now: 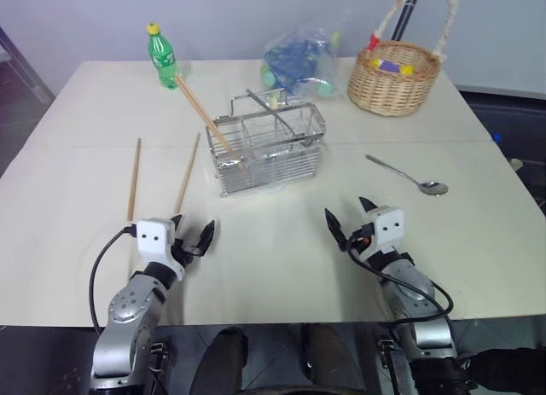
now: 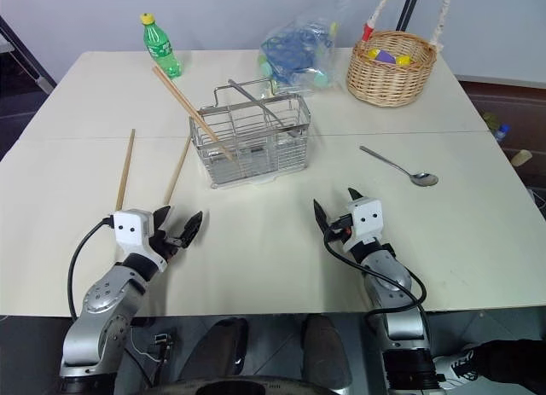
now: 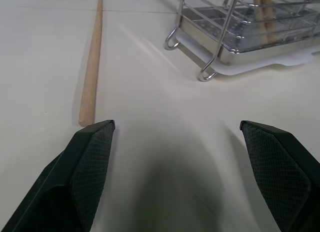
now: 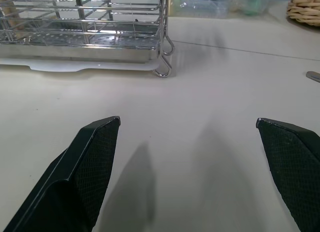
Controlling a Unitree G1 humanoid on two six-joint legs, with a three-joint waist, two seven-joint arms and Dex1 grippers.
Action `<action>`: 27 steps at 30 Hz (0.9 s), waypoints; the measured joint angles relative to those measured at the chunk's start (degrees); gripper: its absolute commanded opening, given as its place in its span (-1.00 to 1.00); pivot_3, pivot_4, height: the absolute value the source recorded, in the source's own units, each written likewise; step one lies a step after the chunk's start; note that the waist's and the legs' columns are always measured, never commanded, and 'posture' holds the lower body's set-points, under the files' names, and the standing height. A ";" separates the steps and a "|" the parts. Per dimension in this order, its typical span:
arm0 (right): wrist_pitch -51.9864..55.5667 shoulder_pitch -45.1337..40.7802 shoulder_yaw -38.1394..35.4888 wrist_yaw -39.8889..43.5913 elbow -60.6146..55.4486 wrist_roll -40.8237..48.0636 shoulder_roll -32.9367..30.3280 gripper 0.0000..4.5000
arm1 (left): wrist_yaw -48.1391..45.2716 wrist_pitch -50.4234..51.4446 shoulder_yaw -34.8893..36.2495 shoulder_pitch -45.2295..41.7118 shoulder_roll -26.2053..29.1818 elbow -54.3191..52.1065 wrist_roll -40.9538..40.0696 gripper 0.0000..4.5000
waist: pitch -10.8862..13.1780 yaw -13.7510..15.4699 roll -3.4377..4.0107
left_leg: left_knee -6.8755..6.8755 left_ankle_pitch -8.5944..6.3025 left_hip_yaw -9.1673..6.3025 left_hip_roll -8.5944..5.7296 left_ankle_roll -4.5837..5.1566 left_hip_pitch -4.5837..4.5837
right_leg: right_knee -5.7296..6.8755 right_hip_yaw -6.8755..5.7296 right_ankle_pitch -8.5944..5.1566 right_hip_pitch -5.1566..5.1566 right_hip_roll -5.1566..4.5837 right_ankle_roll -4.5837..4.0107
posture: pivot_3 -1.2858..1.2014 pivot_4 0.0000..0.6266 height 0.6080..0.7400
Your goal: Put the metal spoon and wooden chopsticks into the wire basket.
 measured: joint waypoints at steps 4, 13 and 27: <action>0.00 -0.09 0.01 0.01 0.00 -0.01 0.00 1.00 | -0.09 -0.33 0.01 0.01 0.00 0.10 -0.05 0.87 | 0.00 0.00 0.00 | 0.00 0.00 0.00 0.00 0.00 0.00 | 0.00 0.00 0.00 0.00 0.00 0.00 | 0.03 -0.52 1.00; 0.00 -0.25 0.02 -0.02 0.00 -0.01 0.00 1.00 | -0.16 -0.33 0.03 0.06 0.02 0.09 -0.29 0.87 | 0.00 0.00 0.00 | 0.00 0.00 0.00 0.00 0.00 0.00 | 0.00 0.00 0.00 0.00 0.00 0.00 | 0.03 -0.52 1.00; 0.00 -0.05 0.08 0.01 0.00 -0.01 0.04 1.00 | -0.15 -0.29 -0.02 0.09 0.07 0.05 -0.27 0.87 | 0.00 0.00 0.00 | 0.00 0.00 0.00 0.00 0.00 0.00 | 0.00 0.00 0.00 0.00 0.00 0.00 | 0.03 -0.52 1.00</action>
